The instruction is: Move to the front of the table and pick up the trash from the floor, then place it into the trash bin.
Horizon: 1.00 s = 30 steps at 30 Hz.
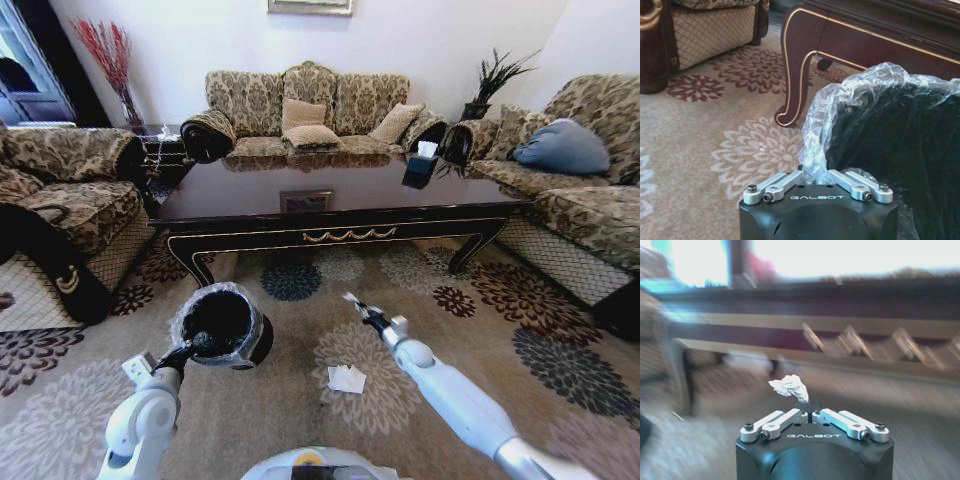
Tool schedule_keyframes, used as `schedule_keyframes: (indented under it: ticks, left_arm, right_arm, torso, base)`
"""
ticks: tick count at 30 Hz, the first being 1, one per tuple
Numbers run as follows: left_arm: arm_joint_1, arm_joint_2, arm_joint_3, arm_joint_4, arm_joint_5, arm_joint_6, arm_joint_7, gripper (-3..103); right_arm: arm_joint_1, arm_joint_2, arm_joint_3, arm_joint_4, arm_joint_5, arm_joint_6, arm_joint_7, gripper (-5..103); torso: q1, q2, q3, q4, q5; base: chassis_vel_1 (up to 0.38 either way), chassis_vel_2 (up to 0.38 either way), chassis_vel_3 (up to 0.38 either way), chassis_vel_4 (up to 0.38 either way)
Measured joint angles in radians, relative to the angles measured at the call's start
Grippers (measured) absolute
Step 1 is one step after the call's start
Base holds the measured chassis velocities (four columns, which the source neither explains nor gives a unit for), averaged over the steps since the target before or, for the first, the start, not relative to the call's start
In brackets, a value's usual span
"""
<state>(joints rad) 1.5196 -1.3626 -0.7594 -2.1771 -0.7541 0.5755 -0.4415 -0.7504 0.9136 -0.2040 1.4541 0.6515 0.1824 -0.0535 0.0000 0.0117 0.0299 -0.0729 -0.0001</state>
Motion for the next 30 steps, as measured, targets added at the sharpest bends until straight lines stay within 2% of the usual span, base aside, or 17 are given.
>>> schedule_keyframes:
  ticks: [4, 5, 8, 11, 12, 15, 21, 24, 27, 30]
  left_arm:
    - [-0.024, 0.005, 0.012, 0.019, -0.007, 0.003, 0.003, 2]
    - [-0.024, 0.005, 0.012, 0.019, -0.007, 0.003, 0.003, 2]
    - [-0.035, 0.012, 0.019, 0.023, -0.011, 0.006, 0.005, 2]
    - [-0.041, 0.011, 0.026, 0.025, -0.01, 0.008, 0.007, 2]
    - [-0.041, 0.011, 0.026, 0.025, -0.01, 0.008, 0.007, 2]
    - [-0.043, 0.004, 0.026, 0.014, -0.01, 0.009, 0.009, 2]
    - [-0.058, 0.009, 0.017, 0.006, -0.019, 0.011, 0.01, 2]
    - [-0.061, 0.01, 0.002, -0.006, -0.012, 0.011, 0.011, 2]
    - [-0.061, 0.006, 0.001, -0.012, -0.011, 0.011, 0.013, 2]
    - [-0.061, 0.0, 0.001, -0.015, -0.01, 0.01, 0.014, 2]
  right_arm:
    - [0.197, -0.05, -0.23, 0.184, 0.049, 0.028, 0.058, 0]
    - [0.197, -0.05, -0.23, 0.184, 0.049, 0.028, 0.058, 0]
    - [0.317, -0.053, -0.367, 0.261, 0.098, 0.03, 0.079, 0]
    - [0.481, -0.033, -0.5, 0.293, 0.127, 0.027, 0.082, 0]
    - [0.481, -0.033, -0.5, 0.293, 0.127, 0.027, 0.082, 0]
    - [0.588, 0.008, -0.601, 0.257, 0.12, 0.049, 0.08, 0]
    - [0.628, 0.045, -0.687, 0.237, 0.077, 0.084, 0.073, 0]
    - [0.629, 0.058, -0.717, 0.219, 0.057, 0.083, -0.014, 0]
    - [0.623, 0.059, -0.719, 0.211, 0.047, 0.083, -0.058, -3]
    - [0.62, 0.055, -0.723, 0.215, 0.042, 0.084, -0.097, 8]
  torso:
    - [0.0, 0.0, 0.0, 0.0002, -0.0002]
    - [0.0, 0.0, 0.0, 0.0002, -0.0002]
    - [0.0, 0.0, 0.0, 0.0, 0.0002]
    - [0.0, 0.0, 0.0, 0.0, -0.0003]
    - [0.0, 0.0, 0.0, 0.0, -0.0003]
    - [0.0, 0.0, 0.0, 0.0004, -0.0002]
    - [0.0, 0.0, 0.0, -0.0001, -0.0001]
    - [0.0, 0.0, 0.0, 0.0002, 0.0]
    - [0.0, 0.0, 0.0, 0.0001, 0.0001]
    - [0.0, 0.0, 0.0, -0.0001, 0.0]
  base:
    - [0.0, 0.0, 0.0, 0.0]
    - [0.0, 0.0, 0.0, 0.0]
    - [0.0, 0.0, 0.0, 0.0]
    - [0.0, 0.0, 0.0, 0.0]
    - [0.0, 0.0, 0.0, 0.0]
    - [0.0, 0.0, 0.0, 0.0]
    - [0.0, 0.0, 0.0, 0.0]
    - [0.0, 0.0, 0.0, 0.0]
    - [0.0, 0.0, 0.0, 0.0]
    - [0.0, 0.0, 0.0, 0.0]
